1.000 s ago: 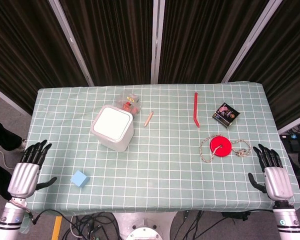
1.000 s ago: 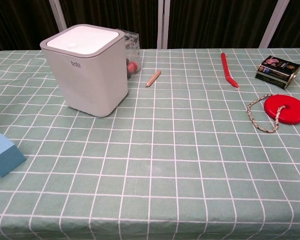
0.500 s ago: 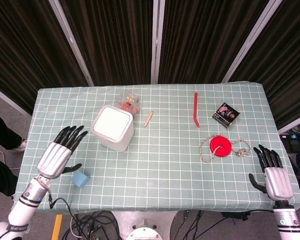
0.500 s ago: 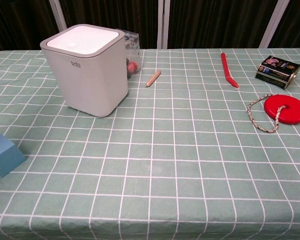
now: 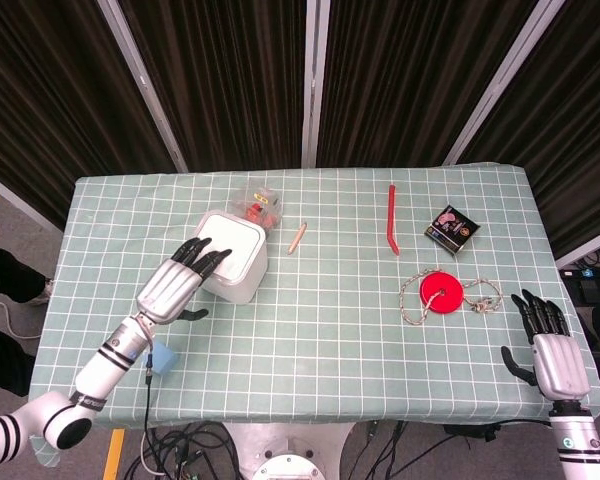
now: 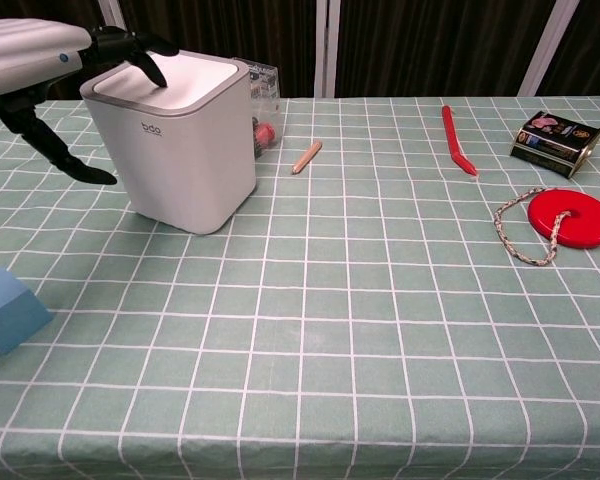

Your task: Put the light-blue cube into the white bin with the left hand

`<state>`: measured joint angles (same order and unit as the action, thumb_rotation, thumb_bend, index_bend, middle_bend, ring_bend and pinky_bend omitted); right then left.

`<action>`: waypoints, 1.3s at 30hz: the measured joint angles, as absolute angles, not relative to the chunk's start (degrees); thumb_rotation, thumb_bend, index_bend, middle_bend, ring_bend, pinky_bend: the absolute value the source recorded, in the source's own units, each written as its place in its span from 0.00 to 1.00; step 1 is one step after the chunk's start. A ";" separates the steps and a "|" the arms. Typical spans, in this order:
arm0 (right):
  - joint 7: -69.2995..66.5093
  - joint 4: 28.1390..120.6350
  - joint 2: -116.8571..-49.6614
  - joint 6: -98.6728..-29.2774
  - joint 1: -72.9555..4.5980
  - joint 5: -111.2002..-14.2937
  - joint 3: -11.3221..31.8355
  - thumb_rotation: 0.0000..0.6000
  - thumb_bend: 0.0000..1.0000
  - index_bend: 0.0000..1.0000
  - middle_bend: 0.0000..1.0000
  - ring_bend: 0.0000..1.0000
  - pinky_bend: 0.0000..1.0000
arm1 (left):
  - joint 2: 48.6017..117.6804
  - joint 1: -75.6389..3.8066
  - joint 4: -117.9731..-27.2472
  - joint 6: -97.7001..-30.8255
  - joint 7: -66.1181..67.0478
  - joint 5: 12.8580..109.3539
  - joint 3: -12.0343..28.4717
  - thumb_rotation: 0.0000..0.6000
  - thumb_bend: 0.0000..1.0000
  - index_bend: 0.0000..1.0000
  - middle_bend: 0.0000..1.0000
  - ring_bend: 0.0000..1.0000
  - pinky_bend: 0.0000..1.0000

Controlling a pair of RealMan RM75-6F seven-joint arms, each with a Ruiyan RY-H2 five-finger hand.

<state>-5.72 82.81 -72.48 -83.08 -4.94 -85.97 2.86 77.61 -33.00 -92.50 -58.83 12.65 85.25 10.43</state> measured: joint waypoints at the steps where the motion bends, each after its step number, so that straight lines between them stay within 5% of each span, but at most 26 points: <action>1: -5.77 82.75 -72.52 -83.02 -4.96 -85.98 2.85 1.00 0.29 0.00 0.01 0.00 0.00 | 77.64 -33.07 -92.49 -58.59 12.59 84.92 10.17 1.00 0.00 0.00 0.30 0.00 0.09; 6: -5.77 82.66 -72.65 -82.89 -5.06 -86.07 2.82 1.00 0.29 0.00 0.01 0.00 0.00 | 77.15 -32.97 -93.09 -59.74 12.92 84.65 9.57 1.00 0.00 0.00 0.31 0.00 0.08; 11: -5.73 82.83 -72.58 -83.18 -5.02 -86.27 2.83 1.00 0.29 0.00 0.01 0.00 0.00 | 75.28 -31.32 -95.15 -65.49 12.96 85.21 10.29 1.00 0.00 0.00 0.03 0.00 0.09; 13: -5.68 82.89 -72.52 -83.11 -5.05 -86.26 2.83 1.00 0.29 0.00 0.01 0.00 0.00 | 74.43 -29.98 -96.23 -68.69 12.69 85.35 10.52 1.00 0.00 0.00 0.00 0.00 0.10; 18: -5.50 83.19 -72.36 -83.37 -5.13 -86.56 2.91 1.00 0.29 0.00 0.01 0.00 0.00 | 70.16 -23.21 -100.90 -76.58 10.51 84.90 8.91 1.00 0.00 0.00 0.01 0.00 0.11; 23: -5.09 83.93 -72.11 -83.78 -5.28 -87.06 3.04 1.00 0.29 0.00 0.01 0.00 0.00 | 65.58 -19.05 -103.78 -76.02 8.94 85.18 2.34 1.00 0.00 0.05 0.10 0.06 0.30; 26: -4.64 84.51 -71.86 -84.04 -5.29 -87.31 3.03 1.00 0.29 0.00 0.01 0.00 0.00 | 64.91 -17.57 -104.43 -73.76 8.76 85.98 -1.96 1.00 0.00 0.05 0.12 0.09 0.33; 39: -2.91 86.70 -70.89 -84.09 -5.50 -87.63 3.04 1.00 0.29 0.00 0.01 0.00 0.00 | 72.73 -15.29 -98.00 -69.12 14.67 87.35 -6.44 1.00 0.01 0.07 0.12 0.09 0.35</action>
<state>-2.91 86.70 -70.89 -84.09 -5.50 -87.63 3.04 72.73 -15.29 -98.00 -69.12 14.67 87.35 -6.44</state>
